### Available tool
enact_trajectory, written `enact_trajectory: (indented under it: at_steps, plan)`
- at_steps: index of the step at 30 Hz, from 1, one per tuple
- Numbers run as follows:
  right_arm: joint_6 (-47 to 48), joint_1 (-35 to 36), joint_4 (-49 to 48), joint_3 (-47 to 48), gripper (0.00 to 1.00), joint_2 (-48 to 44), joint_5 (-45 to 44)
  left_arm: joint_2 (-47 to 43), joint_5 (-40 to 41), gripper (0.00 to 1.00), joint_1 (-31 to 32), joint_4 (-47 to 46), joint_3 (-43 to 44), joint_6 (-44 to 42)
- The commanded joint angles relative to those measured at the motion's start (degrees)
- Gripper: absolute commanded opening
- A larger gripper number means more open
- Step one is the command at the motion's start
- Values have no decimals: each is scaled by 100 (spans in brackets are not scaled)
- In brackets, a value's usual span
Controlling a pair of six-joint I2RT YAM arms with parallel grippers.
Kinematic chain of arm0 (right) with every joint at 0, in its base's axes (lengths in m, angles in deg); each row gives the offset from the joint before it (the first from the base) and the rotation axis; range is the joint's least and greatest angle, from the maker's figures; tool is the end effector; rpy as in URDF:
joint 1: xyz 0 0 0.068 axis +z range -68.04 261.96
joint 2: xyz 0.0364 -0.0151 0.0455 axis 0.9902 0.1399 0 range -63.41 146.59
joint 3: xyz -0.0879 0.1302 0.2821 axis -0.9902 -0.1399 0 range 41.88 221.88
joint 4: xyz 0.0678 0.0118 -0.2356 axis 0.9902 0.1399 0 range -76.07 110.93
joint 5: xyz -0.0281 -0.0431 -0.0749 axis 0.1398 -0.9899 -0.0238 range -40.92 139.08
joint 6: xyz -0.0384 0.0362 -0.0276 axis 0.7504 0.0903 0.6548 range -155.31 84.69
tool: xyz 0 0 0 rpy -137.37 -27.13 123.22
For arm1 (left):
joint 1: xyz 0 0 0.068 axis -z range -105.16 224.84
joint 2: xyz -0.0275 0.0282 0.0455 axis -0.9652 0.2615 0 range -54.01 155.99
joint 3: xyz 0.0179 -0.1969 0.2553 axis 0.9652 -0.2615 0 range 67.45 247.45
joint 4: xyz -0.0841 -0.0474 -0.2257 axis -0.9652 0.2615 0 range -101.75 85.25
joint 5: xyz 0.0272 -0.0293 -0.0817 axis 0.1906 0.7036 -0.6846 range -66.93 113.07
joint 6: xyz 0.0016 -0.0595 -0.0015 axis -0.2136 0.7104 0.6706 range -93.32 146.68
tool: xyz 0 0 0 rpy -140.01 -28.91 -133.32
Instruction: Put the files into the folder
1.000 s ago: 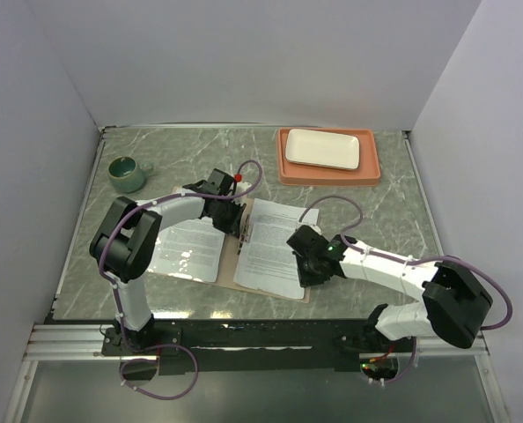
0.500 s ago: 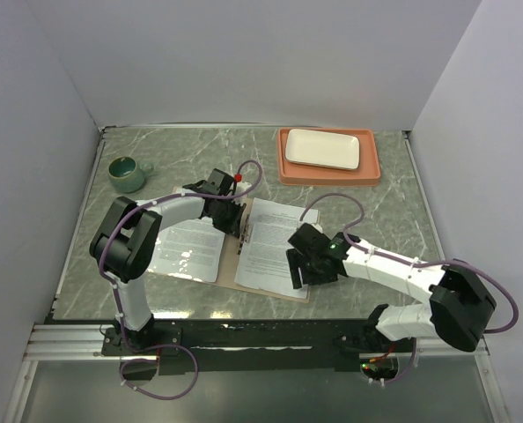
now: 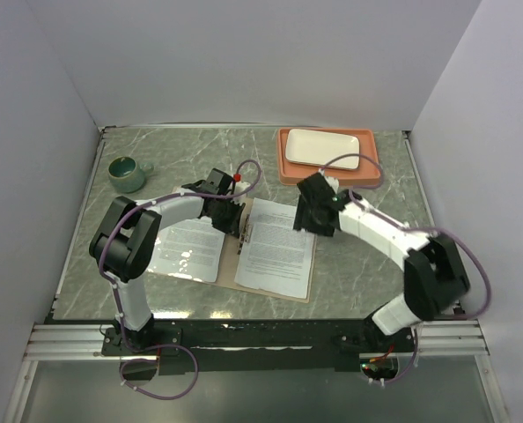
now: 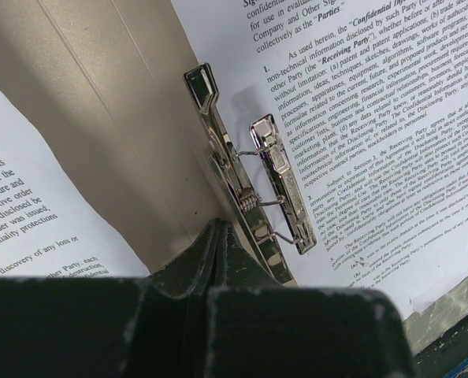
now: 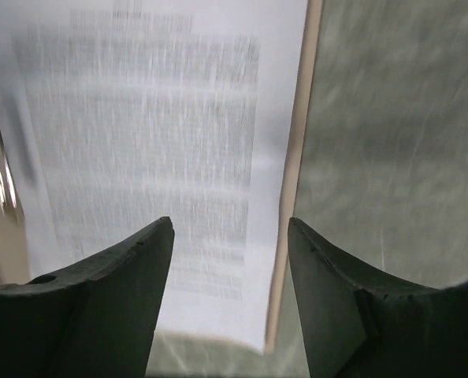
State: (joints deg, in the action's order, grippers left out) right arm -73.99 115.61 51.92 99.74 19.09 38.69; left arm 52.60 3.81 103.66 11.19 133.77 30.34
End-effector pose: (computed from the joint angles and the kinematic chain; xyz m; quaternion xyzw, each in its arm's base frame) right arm 0.2246 0.1401 0.2820 0.0639 0.9657 0.0680 0.2422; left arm 0.3214 -0.1933 0.2114 0.2467 0.9277 -0.2200 0.1737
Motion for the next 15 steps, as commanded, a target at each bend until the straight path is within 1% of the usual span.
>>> enact_trajectory:
  at_steps: [1,2,7,15]
  plan:
    - [-8,-525,-521,742,69,1072,-244,132,125,1,-43,343,-120,-138]
    - [26,-587,-539,918,71,1214,-200,132,125,1,-43,334,-128,-138]
    - [79,-754,-723,1192,73,1821,-138,106,81,1,-69,351,-181,-173]
    - [150,-807,-864,1245,74,2042,-77,-52,81,1,-113,299,-339,-225]
